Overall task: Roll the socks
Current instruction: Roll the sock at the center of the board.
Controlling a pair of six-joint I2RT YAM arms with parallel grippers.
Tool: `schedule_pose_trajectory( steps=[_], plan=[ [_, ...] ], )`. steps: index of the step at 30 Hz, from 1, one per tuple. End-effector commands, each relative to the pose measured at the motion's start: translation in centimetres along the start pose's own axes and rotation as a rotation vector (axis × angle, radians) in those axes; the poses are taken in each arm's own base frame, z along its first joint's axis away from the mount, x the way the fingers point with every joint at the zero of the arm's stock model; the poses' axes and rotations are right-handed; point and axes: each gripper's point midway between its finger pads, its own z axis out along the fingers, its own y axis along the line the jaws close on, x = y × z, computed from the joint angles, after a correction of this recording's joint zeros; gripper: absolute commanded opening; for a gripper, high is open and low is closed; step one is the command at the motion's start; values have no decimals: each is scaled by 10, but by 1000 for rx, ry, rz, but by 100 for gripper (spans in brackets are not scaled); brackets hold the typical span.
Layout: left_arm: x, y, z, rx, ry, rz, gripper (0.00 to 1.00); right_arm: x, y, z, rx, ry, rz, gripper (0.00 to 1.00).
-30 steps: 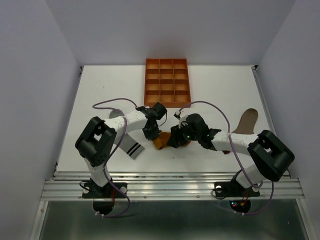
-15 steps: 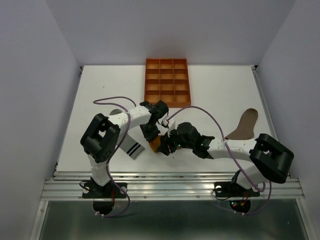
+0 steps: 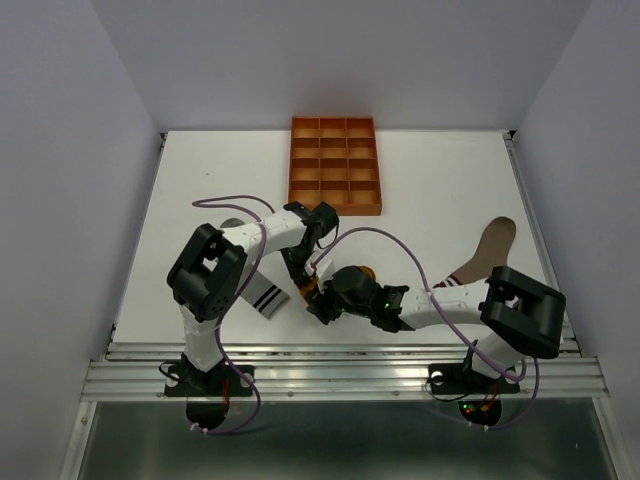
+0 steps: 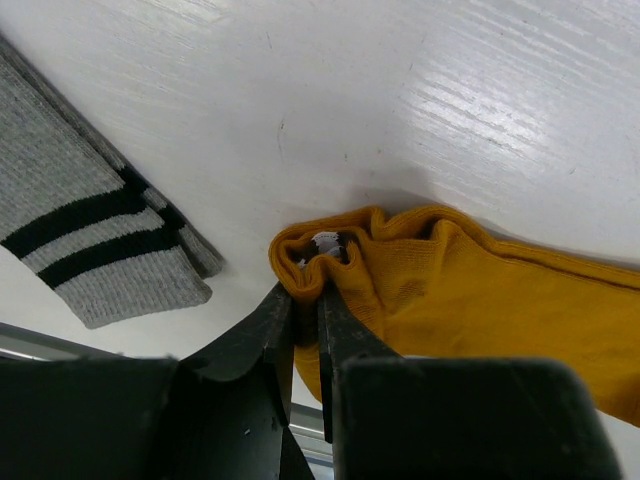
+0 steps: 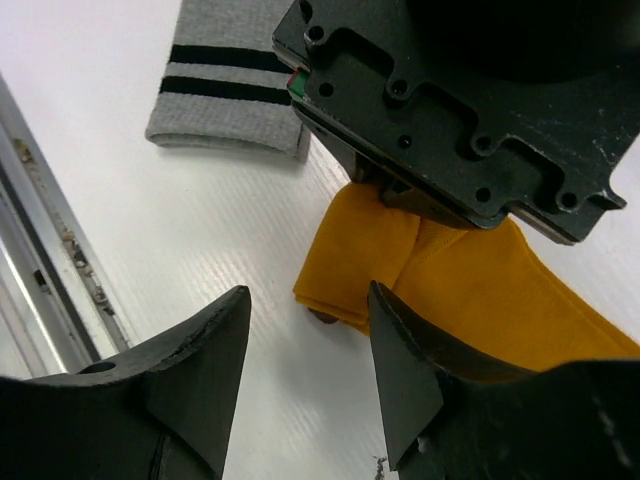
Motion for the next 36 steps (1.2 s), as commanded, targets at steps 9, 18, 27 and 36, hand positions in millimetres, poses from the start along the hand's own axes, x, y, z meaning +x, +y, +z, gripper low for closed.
schedule_pose_trajectory(
  steps=[9, 18, 27, 36],
  plan=[
    [7, 3, -7, -9, 24, 27, 0, -27, -4, 13, 159, -44, -136, 56],
    [10, 0, -8, 16, 34, 8, 0, 1, -6, 24, 212, 46, -176, 54],
    [10, 1, -9, 29, 37, 3, 0, 17, -23, 26, 309, 109, -195, 49],
    [11, 5, -7, 63, 57, -14, 0, 51, -49, 22, 449, 232, -223, 41]
  ],
)
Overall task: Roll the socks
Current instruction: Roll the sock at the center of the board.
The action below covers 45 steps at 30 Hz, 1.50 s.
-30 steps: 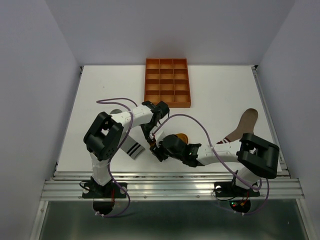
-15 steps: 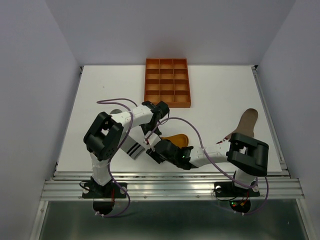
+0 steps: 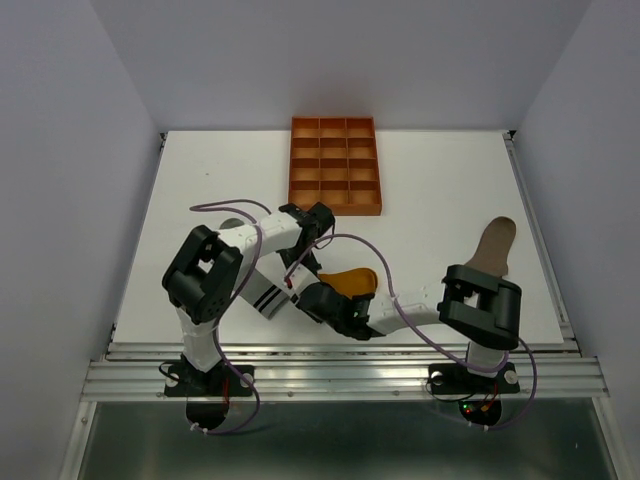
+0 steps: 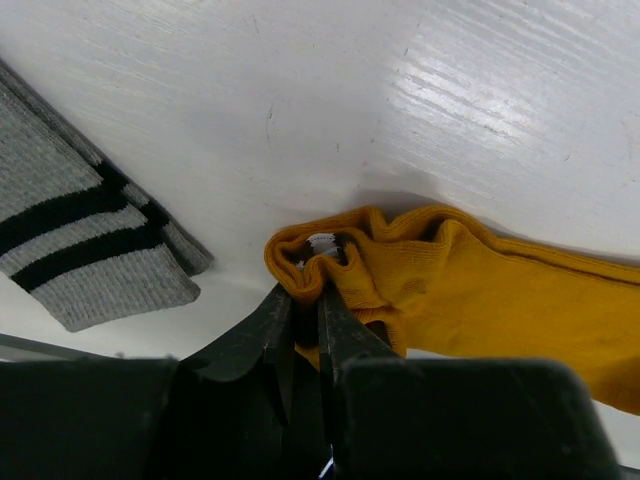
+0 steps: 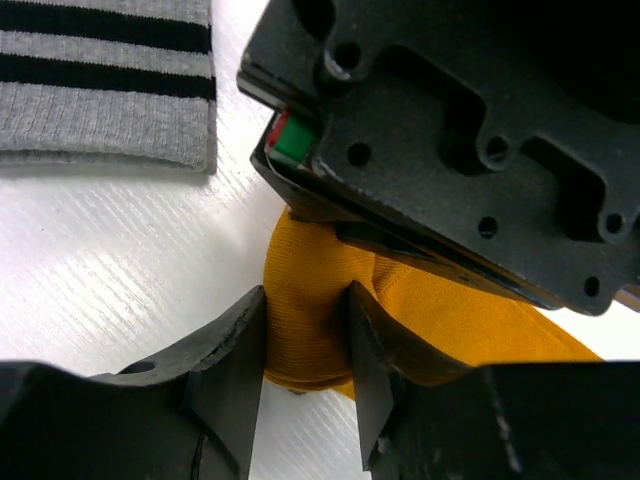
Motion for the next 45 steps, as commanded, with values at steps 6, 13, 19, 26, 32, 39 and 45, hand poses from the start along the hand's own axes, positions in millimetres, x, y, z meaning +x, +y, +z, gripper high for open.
schedule_pose_trajectory(
  steps=[6, 13, 19, 26, 32, 39, 45],
  plan=[
    [3, 9, -12, 61, 13, -21, 4, 45, -16, 5, 93, 142, -74, 1],
    [-40, -4, -35, 232, -100, -49, 25, 32, 17, -4, -130, 50, -57, 1],
    [-68, -4, -49, 252, -178, -35, 36, 22, 28, -5, -220, -14, -145, 1],
    [-80, 6, -55, 295, -217, -54, 42, 24, 37, 0, -303, -8, -162, 1],
    [-80, -21, -57, 435, -202, 19, 41, 9, 40, -6, -418, -64, -160, 1],
    [-53, -67, -62, 713, -111, 243, 39, 10, 46, -7, -492, -65, -152, 1],
    [-30, -101, -46, 800, -25, 415, 33, 12, 48, -2, -509, -56, -151, 1]
  ],
)
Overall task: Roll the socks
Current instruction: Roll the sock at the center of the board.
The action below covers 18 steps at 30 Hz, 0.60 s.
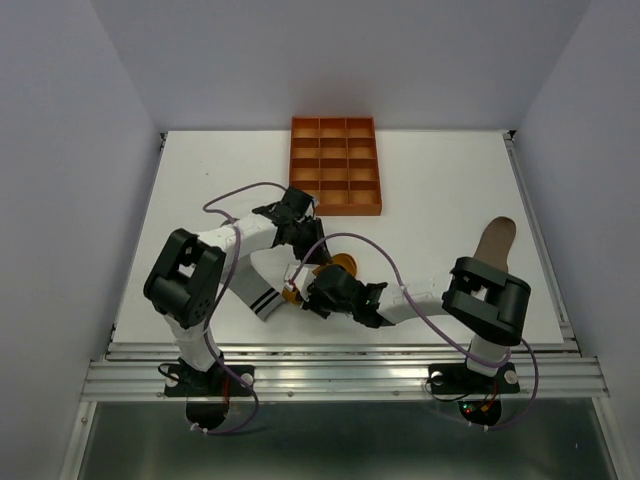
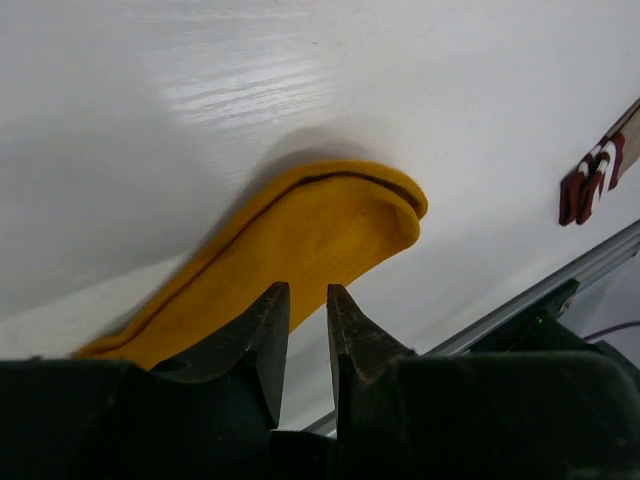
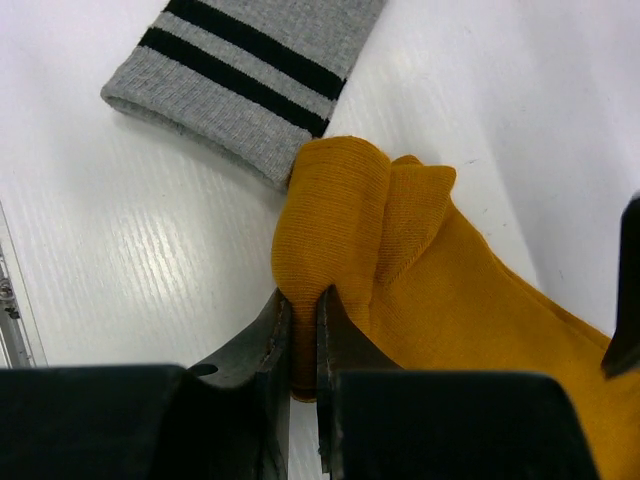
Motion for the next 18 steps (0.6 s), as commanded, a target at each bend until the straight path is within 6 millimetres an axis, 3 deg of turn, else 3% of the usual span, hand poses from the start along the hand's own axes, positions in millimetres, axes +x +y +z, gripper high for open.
schedule_pose_trajectory(
  steps=[1, 6, 12, 18],
  plan=[
    [6, -36, 14, 172, 76, 159, 32, 24, 18, 3, -86, 72, 4, 1],
    [14, -30, 35, 144, 126, 174, 32, 24, 18, 5, -89, 71, 1, 1],
    [10, -29, 51, 107, 115, 172, 30, 26, 19, 5, -92, 77, 1, 1],
    [-9, 11, 62, -125, 40, 98, 26, 31, 10, -1, -71, 82, 71, 1]
  ],
)
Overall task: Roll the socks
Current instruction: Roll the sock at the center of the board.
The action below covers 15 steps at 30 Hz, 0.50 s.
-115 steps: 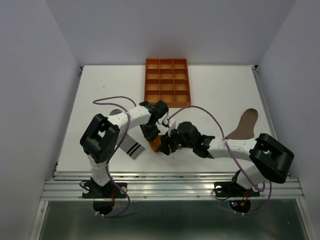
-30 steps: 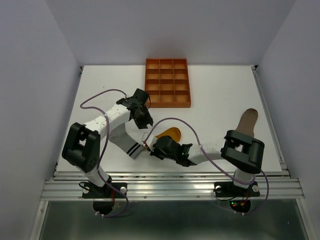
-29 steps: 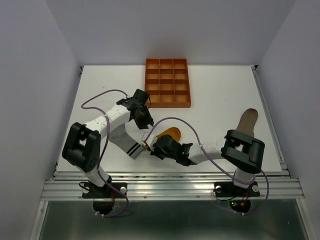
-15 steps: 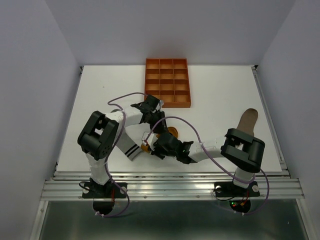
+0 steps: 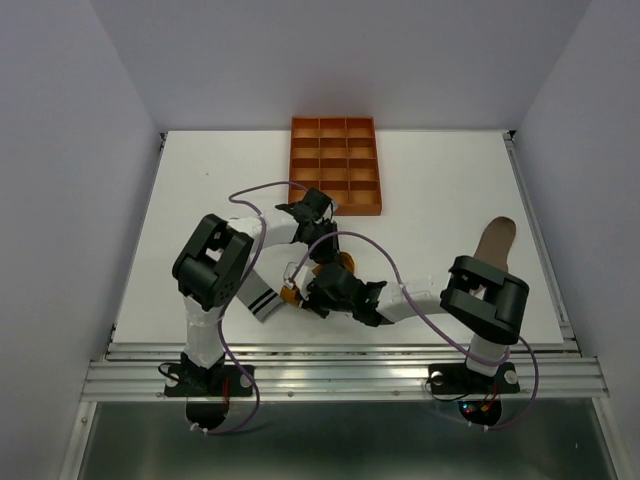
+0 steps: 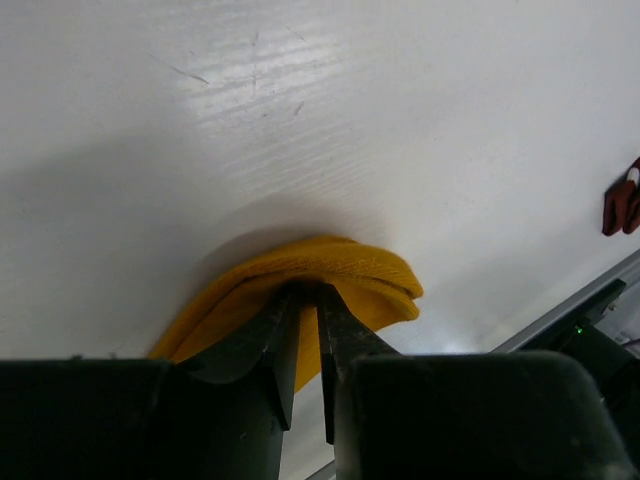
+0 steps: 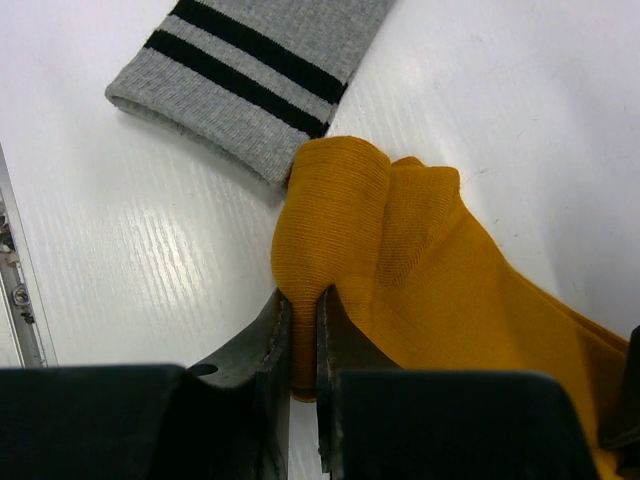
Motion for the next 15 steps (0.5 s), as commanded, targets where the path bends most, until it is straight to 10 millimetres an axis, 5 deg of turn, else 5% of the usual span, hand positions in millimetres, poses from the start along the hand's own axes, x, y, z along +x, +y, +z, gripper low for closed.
schedule_pose_trajectory(
  steps=[1, 7, 15],
  plan=[
    [-20, 28, 4, -156, -78, -41, 24, 34, 8, -6, -44, 95, 80, 1],
    [-35, 49, 0, -214, -134, -114, 21, 41, 3, -18, -64, 99, 226, 1],
    [-39, 52, 3, -225, -142, -114, 20, 40, -16, -30, -187, 71, 508, 1]
  ],
)
